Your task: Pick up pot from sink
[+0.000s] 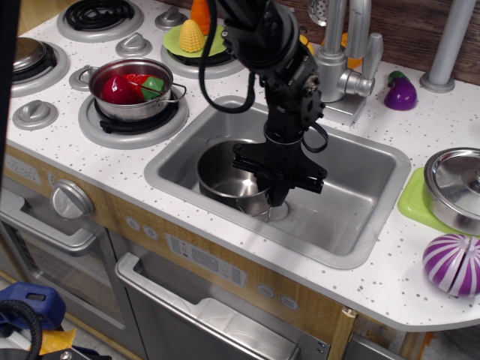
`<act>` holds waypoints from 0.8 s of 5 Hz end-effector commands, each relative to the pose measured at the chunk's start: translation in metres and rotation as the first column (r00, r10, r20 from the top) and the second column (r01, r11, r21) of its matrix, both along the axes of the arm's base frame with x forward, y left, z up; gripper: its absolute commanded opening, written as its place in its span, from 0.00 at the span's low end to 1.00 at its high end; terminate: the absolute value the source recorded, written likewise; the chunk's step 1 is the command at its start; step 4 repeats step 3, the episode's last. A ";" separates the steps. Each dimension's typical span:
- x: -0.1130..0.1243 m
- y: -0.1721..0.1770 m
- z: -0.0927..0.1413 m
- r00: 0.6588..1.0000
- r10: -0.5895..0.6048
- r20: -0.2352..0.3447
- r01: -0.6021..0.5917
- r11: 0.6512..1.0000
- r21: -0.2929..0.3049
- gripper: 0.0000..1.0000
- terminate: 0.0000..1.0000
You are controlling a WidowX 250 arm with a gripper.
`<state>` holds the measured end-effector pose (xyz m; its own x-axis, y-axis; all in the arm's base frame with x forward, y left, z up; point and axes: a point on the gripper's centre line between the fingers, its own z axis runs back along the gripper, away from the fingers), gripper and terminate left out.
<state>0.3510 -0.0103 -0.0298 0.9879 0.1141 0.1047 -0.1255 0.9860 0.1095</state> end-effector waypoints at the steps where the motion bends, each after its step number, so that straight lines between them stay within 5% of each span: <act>1: 0.019 -0.014 0.084 0.995 -0.080 0.061 0.077 0.996 0.035 0.00 0.00; 2: 0.024 -0.022 0.099 0.993 -0.107 0.052 0.106 0.994 0.025 0.00 0.00; 3: 0.024 -0.025 0.105 0.991 -0.125 0.050 0.125 0.992 0.011 0.00 1.00; 4: 0.024 -0.025 0.105 0.991 -0.125 0.050 0.125 0.992 0.011 0.00 1.00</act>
